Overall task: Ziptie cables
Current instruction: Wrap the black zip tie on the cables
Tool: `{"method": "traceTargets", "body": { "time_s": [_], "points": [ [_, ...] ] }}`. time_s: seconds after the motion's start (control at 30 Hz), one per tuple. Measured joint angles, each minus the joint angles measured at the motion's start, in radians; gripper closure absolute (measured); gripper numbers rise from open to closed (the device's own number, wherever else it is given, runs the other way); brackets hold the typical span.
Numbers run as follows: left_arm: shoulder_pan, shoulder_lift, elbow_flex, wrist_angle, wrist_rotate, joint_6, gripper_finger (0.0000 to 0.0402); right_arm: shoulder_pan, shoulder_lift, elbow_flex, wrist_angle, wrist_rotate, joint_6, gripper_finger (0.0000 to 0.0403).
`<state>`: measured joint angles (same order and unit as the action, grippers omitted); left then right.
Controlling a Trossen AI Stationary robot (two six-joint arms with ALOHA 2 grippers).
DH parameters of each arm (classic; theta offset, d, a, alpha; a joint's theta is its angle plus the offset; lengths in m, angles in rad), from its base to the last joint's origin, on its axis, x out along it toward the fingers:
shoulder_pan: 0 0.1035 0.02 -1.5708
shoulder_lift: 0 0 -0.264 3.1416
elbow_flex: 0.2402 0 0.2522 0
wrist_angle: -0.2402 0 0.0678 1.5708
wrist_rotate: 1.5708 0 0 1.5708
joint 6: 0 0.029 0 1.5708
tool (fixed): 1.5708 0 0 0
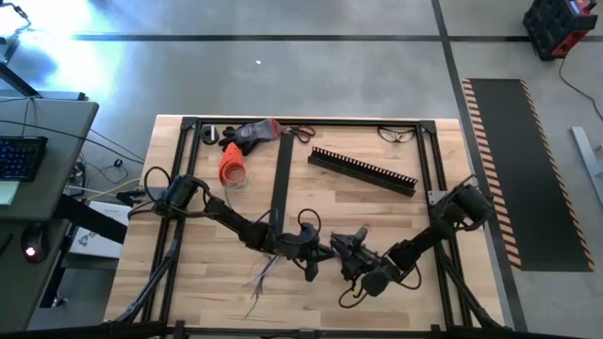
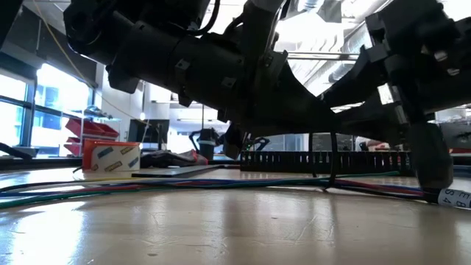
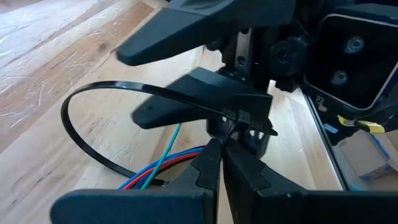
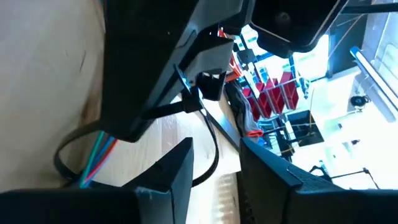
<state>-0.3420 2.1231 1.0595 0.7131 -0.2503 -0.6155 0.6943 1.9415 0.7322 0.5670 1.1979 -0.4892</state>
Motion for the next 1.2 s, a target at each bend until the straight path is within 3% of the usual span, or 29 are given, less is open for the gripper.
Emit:
{"method": "traceTargets", "body": {
  "time_s": [0.2, 0.33, 1.07, 1.2],
  "points": [
    [-0.004, 0.0, 0.0, -0.002, 0.003, 0.003, 0.0402, -0.014, 0.0, 0.0, -0.007, -0.073, -0.009, 0.0352],
    [-0.005, 0.0, 0.0, -0.003, 0.003, -0.006, 0.0402, -0.008, 0.0, 0.0, -0.01, -0.023, -0.011, 0.0397],
    [0.033, 0.0, 0.0, -0.022, 0.044, -0.114, 0.0402, 0.067, 0.0, 0.0, 0.022, -0.056, -0.122, 0.0403],
    [0.034, 0.001, 0.0, -0.024, 0.043, -0.109, 0.0402, 0.067, 0.0, 0.0, 0.017, -0.069, -0.068, 0.0403]
  ]
}}
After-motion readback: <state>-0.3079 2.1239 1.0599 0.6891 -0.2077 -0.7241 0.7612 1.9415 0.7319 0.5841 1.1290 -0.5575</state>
